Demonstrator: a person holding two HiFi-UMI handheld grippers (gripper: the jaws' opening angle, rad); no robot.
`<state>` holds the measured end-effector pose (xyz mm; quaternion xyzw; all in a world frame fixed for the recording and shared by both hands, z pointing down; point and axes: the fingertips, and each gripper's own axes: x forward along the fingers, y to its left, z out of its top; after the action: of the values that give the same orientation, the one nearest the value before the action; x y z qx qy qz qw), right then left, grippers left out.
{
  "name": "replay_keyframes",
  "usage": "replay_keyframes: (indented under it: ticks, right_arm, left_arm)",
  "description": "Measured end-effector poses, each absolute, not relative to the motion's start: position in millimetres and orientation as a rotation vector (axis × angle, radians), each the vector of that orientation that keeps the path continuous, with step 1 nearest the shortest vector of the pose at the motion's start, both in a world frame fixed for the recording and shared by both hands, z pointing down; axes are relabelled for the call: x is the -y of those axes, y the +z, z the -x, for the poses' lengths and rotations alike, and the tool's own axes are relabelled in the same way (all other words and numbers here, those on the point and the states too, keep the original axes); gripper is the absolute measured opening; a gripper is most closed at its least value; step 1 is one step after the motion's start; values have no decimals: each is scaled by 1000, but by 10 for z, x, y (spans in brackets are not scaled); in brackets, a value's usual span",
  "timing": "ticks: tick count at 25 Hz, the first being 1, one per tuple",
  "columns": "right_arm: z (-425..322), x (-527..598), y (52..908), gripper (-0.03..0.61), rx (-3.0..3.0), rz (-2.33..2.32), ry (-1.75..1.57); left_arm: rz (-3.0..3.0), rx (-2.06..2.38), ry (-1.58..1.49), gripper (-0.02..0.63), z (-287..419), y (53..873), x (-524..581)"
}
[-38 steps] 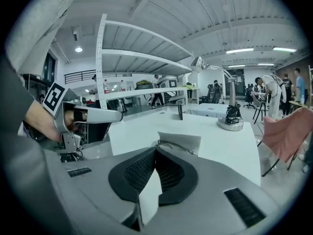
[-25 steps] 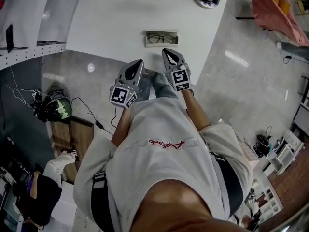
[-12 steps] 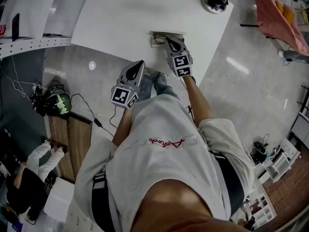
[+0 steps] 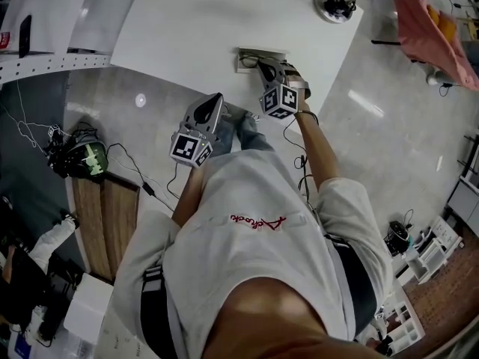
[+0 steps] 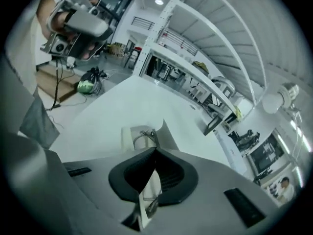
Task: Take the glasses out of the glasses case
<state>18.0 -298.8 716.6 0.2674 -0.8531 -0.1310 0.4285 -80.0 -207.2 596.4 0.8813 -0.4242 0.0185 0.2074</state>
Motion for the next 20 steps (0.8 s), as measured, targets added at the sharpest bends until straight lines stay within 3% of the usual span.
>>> replay_keyframes:
  ticks: [9, 12, 14, 20]
  right_arm:
    - [-193, 2925, 7230, 8, 2092, -592, -384]
    - [-191, 2953, 7223, 117, 2093, -606, -378]
    - [-215, 2990, 7259, 157, 2070, -609, -375]
    - [-264, 3100, 7301, 162, 2037, -627, -342]
  left_arm:
    - [-2451, 1179, 47, -2, 837, 5965, 2038]
    - [-2451, 1176, 44, -2, 835, 5974, 2014]
    - [-2448, 1179, 42, -2, 840, 5982, 2009]
    - [-2443, 1187, 39, -2, 860, 5984, 1993]
